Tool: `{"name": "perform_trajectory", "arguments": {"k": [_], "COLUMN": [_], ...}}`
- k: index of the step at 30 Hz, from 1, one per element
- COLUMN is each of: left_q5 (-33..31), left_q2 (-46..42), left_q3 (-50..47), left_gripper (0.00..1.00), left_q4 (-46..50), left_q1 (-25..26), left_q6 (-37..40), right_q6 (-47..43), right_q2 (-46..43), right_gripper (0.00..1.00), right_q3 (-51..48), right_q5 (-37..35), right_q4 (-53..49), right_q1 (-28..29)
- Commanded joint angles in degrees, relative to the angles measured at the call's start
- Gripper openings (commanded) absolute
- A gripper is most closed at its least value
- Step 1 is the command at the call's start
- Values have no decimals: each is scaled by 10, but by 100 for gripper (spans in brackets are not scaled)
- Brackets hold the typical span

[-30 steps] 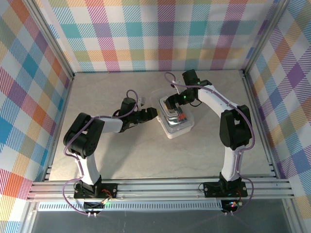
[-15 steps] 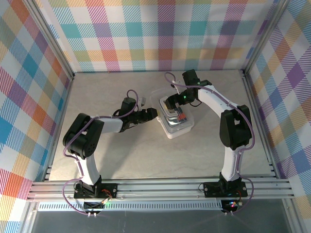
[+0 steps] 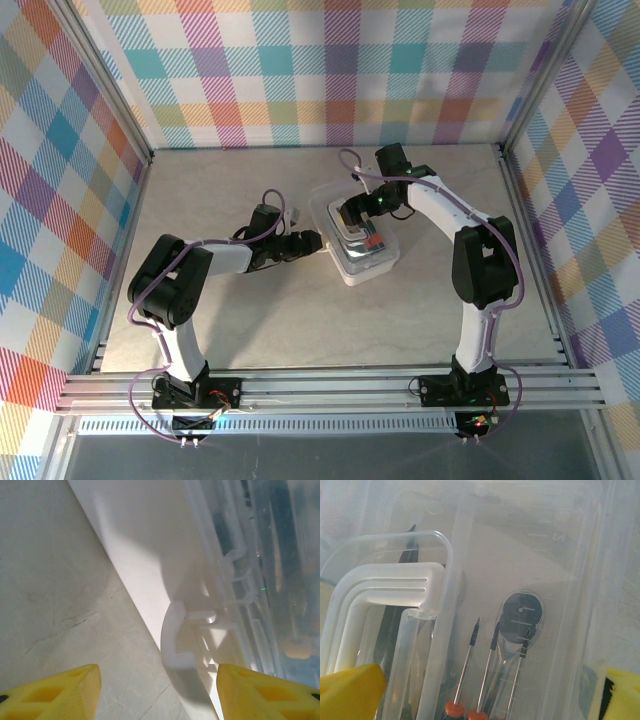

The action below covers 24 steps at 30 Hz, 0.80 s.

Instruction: Pack the tool kit

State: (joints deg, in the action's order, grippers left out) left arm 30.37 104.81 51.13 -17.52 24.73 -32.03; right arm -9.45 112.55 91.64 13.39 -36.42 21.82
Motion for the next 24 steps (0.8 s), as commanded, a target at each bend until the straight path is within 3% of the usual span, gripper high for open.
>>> {"name": "perform_trajectory", "arguments": {"k": [1,13,24], "left_q5": [0,16,27], "left_q2": [3,31,24], "left_q3": [5,50,51], "left_gripper": [62,48,27], "left_q4": [10,-10,13], "left_q1": [5,6,4], "left_q6": [9,-2,3], "right_q6": [-15,-15,-16], "right_q2": [57,57,60], "right_gripper": [99,99,99], "right_q3": [-42,-40,-39], "right_q5": [-29,-28,-27], "right_q4": [-76,-78,-79], "right_q1": [14,14,14]}}
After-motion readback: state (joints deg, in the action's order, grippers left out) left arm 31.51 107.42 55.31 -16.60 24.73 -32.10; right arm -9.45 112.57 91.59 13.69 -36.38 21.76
